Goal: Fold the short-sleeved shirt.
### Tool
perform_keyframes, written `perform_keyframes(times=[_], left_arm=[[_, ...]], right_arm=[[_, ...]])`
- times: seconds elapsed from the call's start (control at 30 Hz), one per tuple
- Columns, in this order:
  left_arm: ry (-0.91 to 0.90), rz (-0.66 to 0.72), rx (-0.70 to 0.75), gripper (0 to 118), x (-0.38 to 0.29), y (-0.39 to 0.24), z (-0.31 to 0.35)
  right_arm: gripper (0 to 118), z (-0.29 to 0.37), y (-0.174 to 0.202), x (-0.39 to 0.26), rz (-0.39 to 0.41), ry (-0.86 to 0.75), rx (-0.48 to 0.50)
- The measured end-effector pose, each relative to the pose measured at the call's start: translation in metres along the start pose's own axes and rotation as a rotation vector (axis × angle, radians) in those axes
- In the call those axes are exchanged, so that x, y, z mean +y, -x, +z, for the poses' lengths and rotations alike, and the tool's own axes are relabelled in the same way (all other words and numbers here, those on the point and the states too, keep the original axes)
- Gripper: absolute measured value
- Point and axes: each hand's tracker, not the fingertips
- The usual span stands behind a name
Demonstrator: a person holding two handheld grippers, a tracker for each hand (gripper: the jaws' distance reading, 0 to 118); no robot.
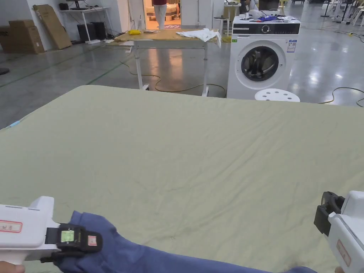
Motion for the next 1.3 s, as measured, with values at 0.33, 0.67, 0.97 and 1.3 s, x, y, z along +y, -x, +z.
perform_keyframes(times=[0.33,0.67,0.97,1.3], left_arm=[[0.146,-0.133,0.022,7,-0.018,-0.062,-0.106],[0.206,-0.181,0.215,15,-0.044,-0.058,-0.2],[0.171,-0.127,0.008,55,-0.037,-0.078,-0.162],[0.023,-0.121,-0.008,12,-0.022,-0.075,-0.125]], right_arm=[[0,0.004,-0.008,-0.003,-0.002,0.009,-0.011],[0,0.011,-0.016,-0.006,0.017,0.023,-0.033],[0,0.01,-0.015,-0.009,0.01,0.037,-0.023],[0,0.014,-0.023,-0.01,0.005,0.039,-0.033]])
